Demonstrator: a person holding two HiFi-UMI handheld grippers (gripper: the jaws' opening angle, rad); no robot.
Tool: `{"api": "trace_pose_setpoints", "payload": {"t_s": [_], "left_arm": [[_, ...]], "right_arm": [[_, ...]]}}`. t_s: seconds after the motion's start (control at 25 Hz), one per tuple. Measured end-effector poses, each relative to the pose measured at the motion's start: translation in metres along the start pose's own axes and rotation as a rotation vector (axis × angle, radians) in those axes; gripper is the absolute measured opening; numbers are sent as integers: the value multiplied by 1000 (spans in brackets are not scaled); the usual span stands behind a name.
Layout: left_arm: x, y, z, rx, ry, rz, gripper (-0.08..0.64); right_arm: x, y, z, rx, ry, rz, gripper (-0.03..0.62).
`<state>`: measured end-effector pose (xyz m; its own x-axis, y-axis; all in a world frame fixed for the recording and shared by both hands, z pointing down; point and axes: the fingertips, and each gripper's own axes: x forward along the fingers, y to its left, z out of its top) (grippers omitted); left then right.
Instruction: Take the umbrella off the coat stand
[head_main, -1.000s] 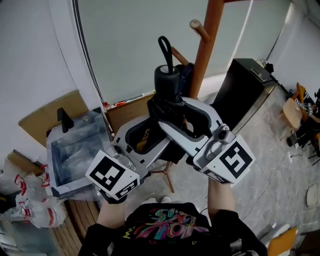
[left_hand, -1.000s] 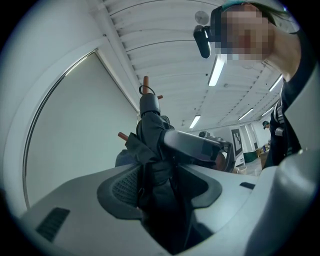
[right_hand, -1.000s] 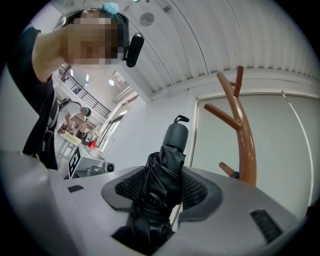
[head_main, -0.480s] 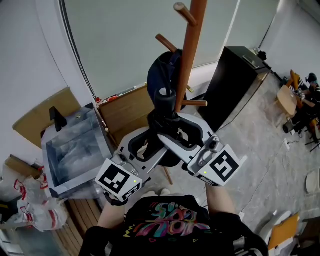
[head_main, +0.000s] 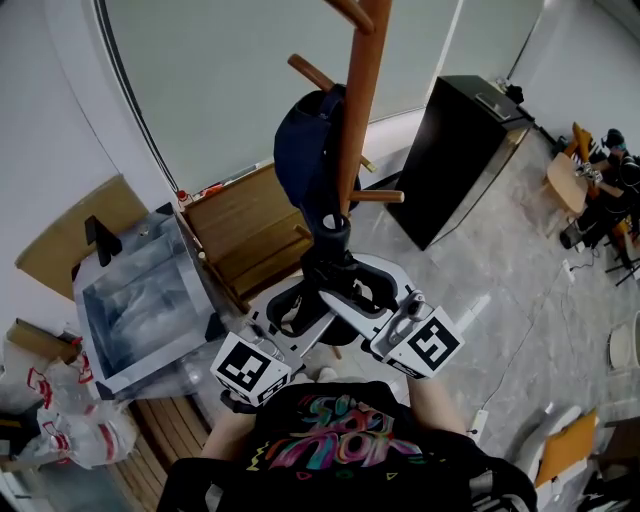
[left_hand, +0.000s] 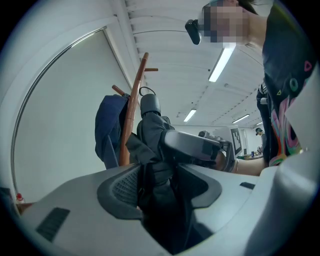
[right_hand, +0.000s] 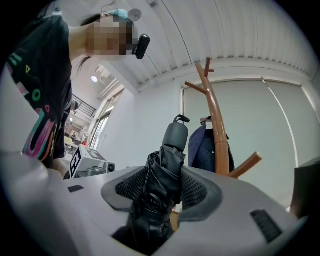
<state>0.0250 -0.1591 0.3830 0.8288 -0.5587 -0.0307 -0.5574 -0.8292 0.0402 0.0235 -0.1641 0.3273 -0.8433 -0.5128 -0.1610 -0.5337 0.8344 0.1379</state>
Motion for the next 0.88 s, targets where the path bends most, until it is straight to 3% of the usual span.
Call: {"api": "trace_pose_setpoints", "payload": {"t_s": [0.32,0.88], "left_arm": [[3,-3,-24,-29,20,-13,233],[4,-10,-26,-39,18,-21,233]], "right_arm": [[-9,0,-26,20,29,-12,222],[-16,1,-26,24,25,-15,222]]}}
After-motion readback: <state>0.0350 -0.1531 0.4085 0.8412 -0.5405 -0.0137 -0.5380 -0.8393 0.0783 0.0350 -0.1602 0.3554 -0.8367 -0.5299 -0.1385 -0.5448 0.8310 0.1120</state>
